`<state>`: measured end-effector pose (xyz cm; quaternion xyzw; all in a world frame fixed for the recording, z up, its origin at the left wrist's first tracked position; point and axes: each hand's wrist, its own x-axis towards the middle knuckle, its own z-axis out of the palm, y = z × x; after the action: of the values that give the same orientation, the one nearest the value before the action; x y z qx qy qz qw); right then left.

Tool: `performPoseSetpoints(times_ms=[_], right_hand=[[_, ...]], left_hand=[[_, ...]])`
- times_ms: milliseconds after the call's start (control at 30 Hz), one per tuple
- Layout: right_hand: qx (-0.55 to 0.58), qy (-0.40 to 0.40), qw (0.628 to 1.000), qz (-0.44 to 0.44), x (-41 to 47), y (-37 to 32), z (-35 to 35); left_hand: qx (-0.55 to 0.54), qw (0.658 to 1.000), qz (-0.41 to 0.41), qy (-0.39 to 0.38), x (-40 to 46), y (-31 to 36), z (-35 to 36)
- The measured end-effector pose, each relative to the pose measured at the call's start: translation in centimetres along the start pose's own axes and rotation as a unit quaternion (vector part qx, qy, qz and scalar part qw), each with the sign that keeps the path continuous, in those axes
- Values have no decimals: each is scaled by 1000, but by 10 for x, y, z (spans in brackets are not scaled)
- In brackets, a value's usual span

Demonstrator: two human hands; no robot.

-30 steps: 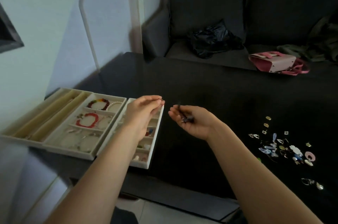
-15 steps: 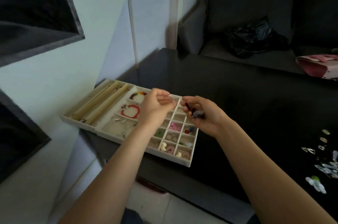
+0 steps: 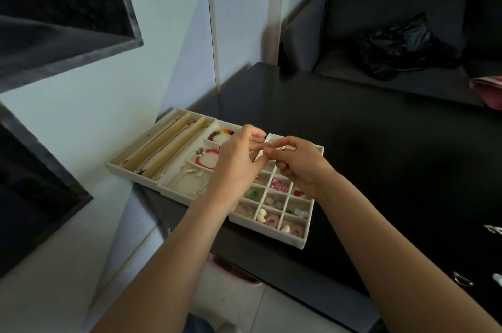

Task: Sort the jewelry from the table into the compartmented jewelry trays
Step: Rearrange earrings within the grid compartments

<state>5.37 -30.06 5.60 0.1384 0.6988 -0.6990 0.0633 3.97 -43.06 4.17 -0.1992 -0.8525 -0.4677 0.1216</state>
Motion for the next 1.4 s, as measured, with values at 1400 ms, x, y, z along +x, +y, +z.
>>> performPoseSetpoints(times_ms=[1400], right_hand=[[-537,121,835,-15,26,28,-63]], left_hand=[[330,905,72,-259,1,-11,23]])
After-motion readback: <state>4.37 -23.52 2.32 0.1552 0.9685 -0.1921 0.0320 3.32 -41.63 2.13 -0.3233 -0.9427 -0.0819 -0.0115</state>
